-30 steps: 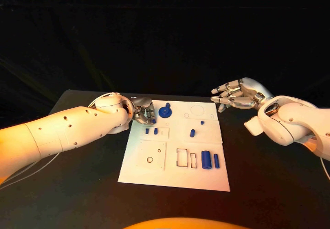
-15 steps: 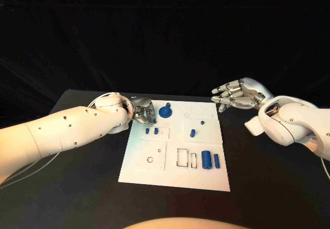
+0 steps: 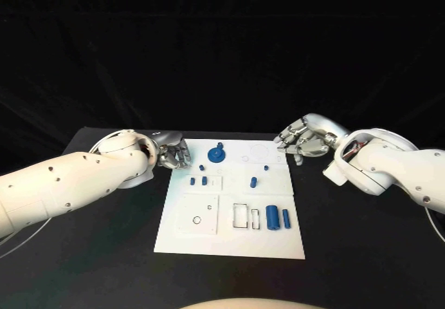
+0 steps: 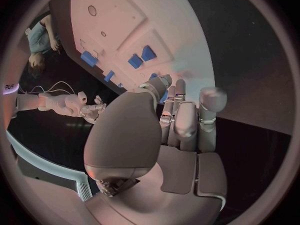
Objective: Assemble the parts on the task board
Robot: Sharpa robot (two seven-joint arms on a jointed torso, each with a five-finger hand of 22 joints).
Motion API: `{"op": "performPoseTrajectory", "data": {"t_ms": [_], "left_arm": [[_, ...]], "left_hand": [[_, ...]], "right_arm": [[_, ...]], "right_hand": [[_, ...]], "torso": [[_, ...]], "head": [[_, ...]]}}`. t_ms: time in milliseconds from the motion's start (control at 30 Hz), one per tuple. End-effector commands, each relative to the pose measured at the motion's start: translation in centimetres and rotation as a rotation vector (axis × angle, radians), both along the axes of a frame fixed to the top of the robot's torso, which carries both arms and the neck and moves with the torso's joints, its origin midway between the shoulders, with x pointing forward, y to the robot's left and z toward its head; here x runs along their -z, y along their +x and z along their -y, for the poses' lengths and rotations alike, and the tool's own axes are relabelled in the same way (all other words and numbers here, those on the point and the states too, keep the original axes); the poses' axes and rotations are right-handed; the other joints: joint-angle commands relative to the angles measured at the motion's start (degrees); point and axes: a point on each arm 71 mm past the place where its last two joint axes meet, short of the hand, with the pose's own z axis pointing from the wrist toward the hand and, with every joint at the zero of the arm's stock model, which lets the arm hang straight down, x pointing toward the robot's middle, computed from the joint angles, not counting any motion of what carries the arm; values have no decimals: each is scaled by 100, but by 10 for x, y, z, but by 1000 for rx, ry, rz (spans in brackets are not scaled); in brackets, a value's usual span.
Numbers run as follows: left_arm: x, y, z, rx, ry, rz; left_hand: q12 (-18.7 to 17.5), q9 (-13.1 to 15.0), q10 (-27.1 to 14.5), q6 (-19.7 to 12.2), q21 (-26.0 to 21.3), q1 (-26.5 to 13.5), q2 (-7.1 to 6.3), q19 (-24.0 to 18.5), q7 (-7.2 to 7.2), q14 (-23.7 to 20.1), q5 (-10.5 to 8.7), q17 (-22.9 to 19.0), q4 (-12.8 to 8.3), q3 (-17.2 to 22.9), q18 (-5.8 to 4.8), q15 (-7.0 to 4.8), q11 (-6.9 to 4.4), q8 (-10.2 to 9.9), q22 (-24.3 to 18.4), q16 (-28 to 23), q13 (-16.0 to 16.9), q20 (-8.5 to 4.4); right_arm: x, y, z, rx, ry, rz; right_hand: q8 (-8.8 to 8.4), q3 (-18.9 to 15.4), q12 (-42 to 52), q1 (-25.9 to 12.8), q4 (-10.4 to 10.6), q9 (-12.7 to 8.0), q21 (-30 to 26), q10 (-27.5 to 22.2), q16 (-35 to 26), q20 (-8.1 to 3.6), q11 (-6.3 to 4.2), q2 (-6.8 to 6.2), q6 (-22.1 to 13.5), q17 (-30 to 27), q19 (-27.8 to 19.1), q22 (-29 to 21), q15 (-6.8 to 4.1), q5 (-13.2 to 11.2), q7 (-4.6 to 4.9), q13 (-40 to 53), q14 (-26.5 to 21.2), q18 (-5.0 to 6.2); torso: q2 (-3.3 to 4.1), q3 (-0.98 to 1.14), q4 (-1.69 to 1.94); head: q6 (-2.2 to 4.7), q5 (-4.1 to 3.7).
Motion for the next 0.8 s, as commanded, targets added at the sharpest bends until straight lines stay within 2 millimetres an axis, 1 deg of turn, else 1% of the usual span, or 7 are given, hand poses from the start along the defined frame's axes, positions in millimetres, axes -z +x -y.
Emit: {"op": "performPoseTrajectory", "data": {"t_ms": [33, 133, 233, 267, 333, 567, 800], "left_arm": [[-15, -1, -11, -95, -241, 56], [-23, -4, -23, -145, -379, 67], [-29, -8, -31, -180, -541, 62], [-31, -10, -33, -188, -616, 48], [-33, -14, -34, -201, -761, 17], [-40, -31, -26, -207, -1240, -154], [-42, -35, -31, -212, -1368, -177]], "left_hand": [[4, -1, -12, 24, -401, -21, -52, -250, 1, -91, -33, -121, 40, 8, 110, 26, 16, 55, -489, -66, 10, -10], [-8, -9, -61, 10, -762, 58, -14, -448, 28, -131, -22, -197, 1, 76, 189, 29, 37, 77, -918, -104, 11, -18], [-5, -16, -74, 2, -1072, 98, 12, -607, 44, -173, -25, -293, -29, 125, 250, 40, 51, 95, -1288, -151, 16, -15], [-18, -25, -116, -21, -1365, 100, 17, -771, 64, -732, -29, -1649, -37, 155, 297, 62, 77, 103, -1608, -1020, 13, -1], [-31, -37, -167, -50, -1487, 89, 39, -814, 75, -1078, -32, -2505, -45, 179, 298, 76, 100, 117, -1690, -1656, 8, 19], [-20, -63, -248, -127, -1719, -199, 121, -818, 105, -1106, -47, -2766, 79, -7, 299, 120, 127, 152, -1852, -1952, 9, 68], [-11, -67, -257, -138, -1752, -207, 137, -810, 105, -1107, -37, -2789, 55, -42, 300, 120, 126, 160, -1877, -1970, 13, 70]], "right_arm": [[8, 0, -7, -34, -369, 112], [11, 0, -14, -38, -484, 170], [15, 1, -23, -45, -558, 220], [17, 1, -26, -49, -577, 233], [20, 0, -32, -55, -604, 252], [36, -1, -47, -79, -655, 275], [47, -2, -57, -96, -671, 275]], "right_hand": [[-74, 161, -79, -69, 34, -25, 945, 62, 1194, -35, -4, -71, 67, 728, 193, 863, -65, -112, -18, -56, 349, -74], [-150, 300, -210, -175, 78, -48, 2278, -33, 2422, -35, 2, -167, 87, 1496, 324, 2127, -38, -170, -29, -129, 357, -267], [-213, 425, -274, -236, 95, -60, 2940, -58, 3026, -47, 14, -243, 115, 1851, 333, 2766, -14, -189, -26, -174, 355, -351], [-230, 449, -288, -248, 95, -63, 3015, -66, 3107, -47, 15, -266, 116, 1897, 320, 2841, -14, -193, -25, -184, 352, -360], [-258, 489, -316, -274, 99, -68, 3191, -92, 3295, -48, 22, -300, 119, 2013, 306, 3017, -8, -198, -21, -203, 357, -382], [-349, 630, -368, -351, 95, -78, 3610, -110, 3730, -44, 42, -391, 148, 2258, 222, 3447, 11, -203, 10, -254, 340, -418], [-396, 695, -385, -404, 87, -79, 3944, -94, 4042, -29, 56, -434, 175, 2444, 192, 3784, 25, -188, 37, -277, 350, -449]], "torso": [[-28, -4, 8], [-39, -13, 5], [-49, -29, 1], [-48, -36, 4], [-48, -46, 9], [-35, -59, 24], [-28, -71, 30]], "head": [[34, -146], [69, -218], [90, -289], [94, -311], [99, -331], [99, -335], [91, -304]]}}
